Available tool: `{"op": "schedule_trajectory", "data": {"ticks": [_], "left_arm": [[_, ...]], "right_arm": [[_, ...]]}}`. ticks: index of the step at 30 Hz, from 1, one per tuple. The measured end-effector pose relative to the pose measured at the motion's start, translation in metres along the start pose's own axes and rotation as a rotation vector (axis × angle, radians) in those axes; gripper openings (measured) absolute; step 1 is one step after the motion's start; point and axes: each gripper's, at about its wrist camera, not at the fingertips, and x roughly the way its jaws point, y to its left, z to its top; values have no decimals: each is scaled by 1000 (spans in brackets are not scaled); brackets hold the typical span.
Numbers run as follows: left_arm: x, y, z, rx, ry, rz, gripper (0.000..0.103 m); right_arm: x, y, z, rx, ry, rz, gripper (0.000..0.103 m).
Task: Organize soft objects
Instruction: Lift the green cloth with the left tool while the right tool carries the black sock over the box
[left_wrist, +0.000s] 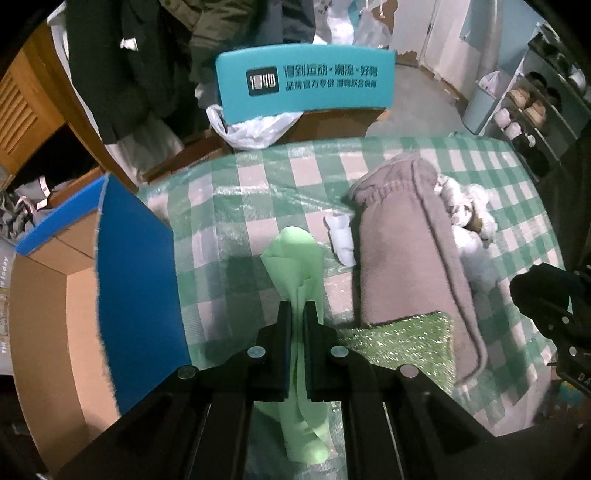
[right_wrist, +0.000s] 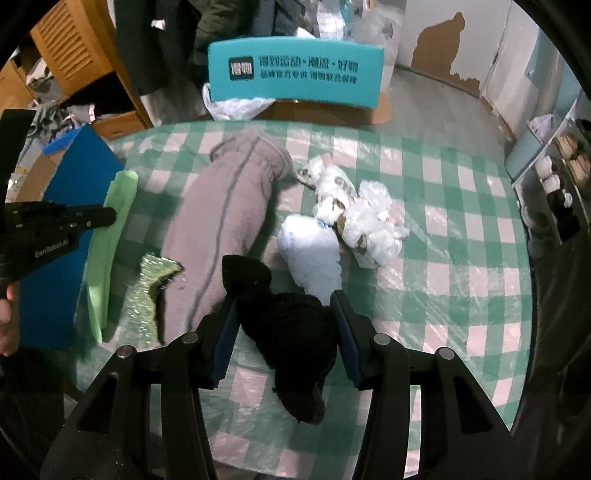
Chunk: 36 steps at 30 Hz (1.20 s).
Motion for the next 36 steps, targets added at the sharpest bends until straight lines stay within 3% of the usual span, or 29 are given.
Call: {"op": "schedule_trajectory", "data": {"ticks": [15,36], "left_arm": [[-64,2,-2,9,-126,-17,5],[-111,13,-2,-5,-220,-43,4]], "right_arm": [[-43,21,9,-39,-75,-12,49],[-72,47,24,-68,-145,2,49]]}}
